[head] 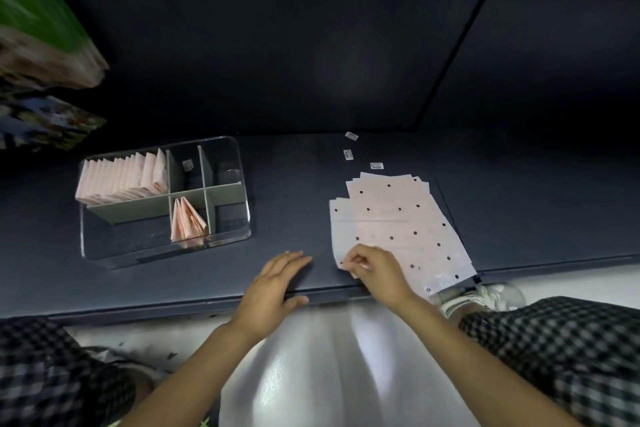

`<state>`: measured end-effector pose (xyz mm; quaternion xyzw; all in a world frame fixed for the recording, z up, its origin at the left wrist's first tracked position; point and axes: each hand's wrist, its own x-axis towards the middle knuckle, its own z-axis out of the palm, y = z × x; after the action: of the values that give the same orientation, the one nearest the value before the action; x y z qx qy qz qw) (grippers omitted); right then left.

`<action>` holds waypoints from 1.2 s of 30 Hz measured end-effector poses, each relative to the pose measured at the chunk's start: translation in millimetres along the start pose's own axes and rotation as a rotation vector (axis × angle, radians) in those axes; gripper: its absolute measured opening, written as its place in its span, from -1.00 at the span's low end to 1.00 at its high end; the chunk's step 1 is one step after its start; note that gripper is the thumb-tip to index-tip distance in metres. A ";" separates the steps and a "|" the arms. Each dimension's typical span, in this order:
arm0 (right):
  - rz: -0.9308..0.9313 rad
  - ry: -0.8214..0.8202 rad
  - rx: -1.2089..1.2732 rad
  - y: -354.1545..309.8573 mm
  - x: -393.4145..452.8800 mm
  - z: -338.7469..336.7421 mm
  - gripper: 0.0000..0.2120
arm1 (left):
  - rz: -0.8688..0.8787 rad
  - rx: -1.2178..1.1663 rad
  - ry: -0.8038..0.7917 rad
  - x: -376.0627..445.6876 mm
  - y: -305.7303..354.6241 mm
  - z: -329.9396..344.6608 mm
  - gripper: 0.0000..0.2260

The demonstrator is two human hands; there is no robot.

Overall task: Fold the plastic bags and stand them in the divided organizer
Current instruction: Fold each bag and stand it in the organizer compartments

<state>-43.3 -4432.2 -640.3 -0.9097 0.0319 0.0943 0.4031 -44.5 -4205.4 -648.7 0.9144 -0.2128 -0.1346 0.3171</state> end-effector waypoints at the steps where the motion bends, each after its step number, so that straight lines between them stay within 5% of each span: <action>1: -0.014 -0.063 0.028 -10.3 -0.6 6.5 -0.97 | -0.002 -0.048 0.005 1.4 4.5 1.2 -0.40; 4: -0.024 -0.188 0.083 -34.0 -4.1 22.3 -0.95 | -0.074 -0.207 -0.001 1.5 15.0 5.5 -0.48; 7: 0.012 -0.289 0.182 -48.8 -6.5 22.9 -0.88 | -0.165 -0.312 0.017 -4.2 18.3 4.9 -0.85; 12: 0.110 -0.483 0.264 -45.9 6.2 -28.7 -0.81 | -0.329 -0.616 0.048 -10.0 8.0 -2.1 -0.82; 16: 0.233 -0.411 0.415 -18.0 11.3 -59.7 -0.53 | -0.509 -0.881 0.198 -6.7 7.0 -4.3 -0.95; 19: 0.349 -0.284 0.500 -4.0 11.6 -45.0 -0.58 | -0.609 -0.985 0.225 -0.9 4.9 -0.5 -0.98; 24: 0.415 -0.116 0.488 2.3 10.3 -10.0 -0.66 | -0.713 -0.569 0.448 2.7 1.1 8.3 -0.73; 27: 0.347 0.006 0.346 4.5 10.7 -2.0 -0.64 | -0.475 -0.204 0.547 -10.7 1.2 13.1 -0.70; 31: 0.061 0.067 -0.108 6.8 2.7 11.3 -0.66 | -0.007 0.088 0.267 -26.0 -7.2 26.7 -0.69; 34: -0.118 -0.045 -0.304 8.0 -7.8 22.9 -0.61 | 0.045 0.299 0.023 -33.2 -16.7 37.6 -0.41; 36: -0.162 -0.114 -0.409 12.1 -13.9 27.1 -0.60 | 0.040 0.385 0.038 -35.7 -21.7 38.5 -0.38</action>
<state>-62.5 -4420.5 -664.2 -0.9653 -0.0838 0.1173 0.2177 -83.8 -4193.2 -687.9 0.9561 -0.2466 -0.0680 0.1431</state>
